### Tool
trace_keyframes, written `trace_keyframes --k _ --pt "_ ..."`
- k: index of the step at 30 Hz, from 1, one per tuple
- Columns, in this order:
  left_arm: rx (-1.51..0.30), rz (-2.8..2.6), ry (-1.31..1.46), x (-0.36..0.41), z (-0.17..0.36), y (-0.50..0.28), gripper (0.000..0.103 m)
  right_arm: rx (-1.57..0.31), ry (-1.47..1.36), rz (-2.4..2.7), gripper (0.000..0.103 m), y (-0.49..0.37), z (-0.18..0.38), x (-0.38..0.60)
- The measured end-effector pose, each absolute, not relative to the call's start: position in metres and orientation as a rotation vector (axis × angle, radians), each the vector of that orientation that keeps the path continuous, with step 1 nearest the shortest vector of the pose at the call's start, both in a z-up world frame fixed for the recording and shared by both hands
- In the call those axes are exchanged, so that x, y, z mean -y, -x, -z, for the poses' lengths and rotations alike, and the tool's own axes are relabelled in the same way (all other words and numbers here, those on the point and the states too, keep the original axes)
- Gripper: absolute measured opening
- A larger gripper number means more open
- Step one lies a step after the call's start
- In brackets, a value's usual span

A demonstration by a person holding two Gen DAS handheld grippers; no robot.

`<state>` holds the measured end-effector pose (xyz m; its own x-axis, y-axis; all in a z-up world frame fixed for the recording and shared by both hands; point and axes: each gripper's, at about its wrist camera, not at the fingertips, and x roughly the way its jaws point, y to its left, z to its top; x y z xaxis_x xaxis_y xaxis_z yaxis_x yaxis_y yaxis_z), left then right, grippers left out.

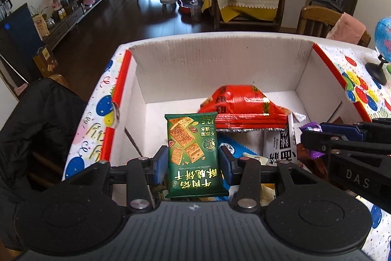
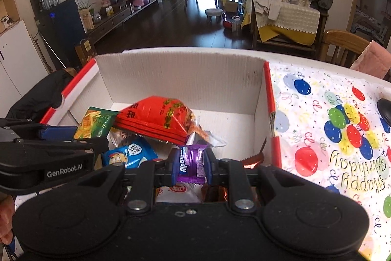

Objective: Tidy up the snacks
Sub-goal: 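Lower both tools into the box and open them to release the items, then lift both tools up out of the box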

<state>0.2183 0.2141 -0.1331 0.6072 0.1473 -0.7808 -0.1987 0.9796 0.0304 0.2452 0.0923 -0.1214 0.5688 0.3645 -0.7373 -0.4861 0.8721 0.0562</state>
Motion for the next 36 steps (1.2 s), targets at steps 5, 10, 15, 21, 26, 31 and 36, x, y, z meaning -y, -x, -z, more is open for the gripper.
trace_keyframes --k 5,10,15,21,26,31,36 --pt "-0.909 -0.186 0.058 -0.213 0.139 -0.219 0.044 -0.839 0.170 -0.502 0.022 -0.246 0.125 -0.095" --pt "-0.922 -0.181 0.073 -0.213 0.141 -0.219 0.058 -0.846 0.174 -0.500 0.025 -0.245 0.126 -0.092" --pt "-0.919 -0.169 0.086 -0.210 0.137 -0.214 0.067 -0.854 0.159 -0.500 0.031 -0.244 0.125 -0.088" --pt "-0.895 -0.179 0.101 -0.209 0.127 -0.206 0.070 -0.827 0.136 -0.497 0.046 -0.236 0.117 -0.081" --pt "-0.860 -0.174 0.105 -0.205 0.114 -0.193 0.070 -0.788 0.109 -0.485 0.067 -0.226 0.105 -0.073" --pt "-0.821 -0.162 0.109 -0.202 0.097 -0.180 0.070 -0.751 0.084 -0.487 0.076 -0.215 0.090 -0.064" --pt "-0.785 -0.150 0.128 -0.199 0.078 -0.166 0.075 -0.705 0.050 -0.497 0.082 -0.201 0.073 -0.054"
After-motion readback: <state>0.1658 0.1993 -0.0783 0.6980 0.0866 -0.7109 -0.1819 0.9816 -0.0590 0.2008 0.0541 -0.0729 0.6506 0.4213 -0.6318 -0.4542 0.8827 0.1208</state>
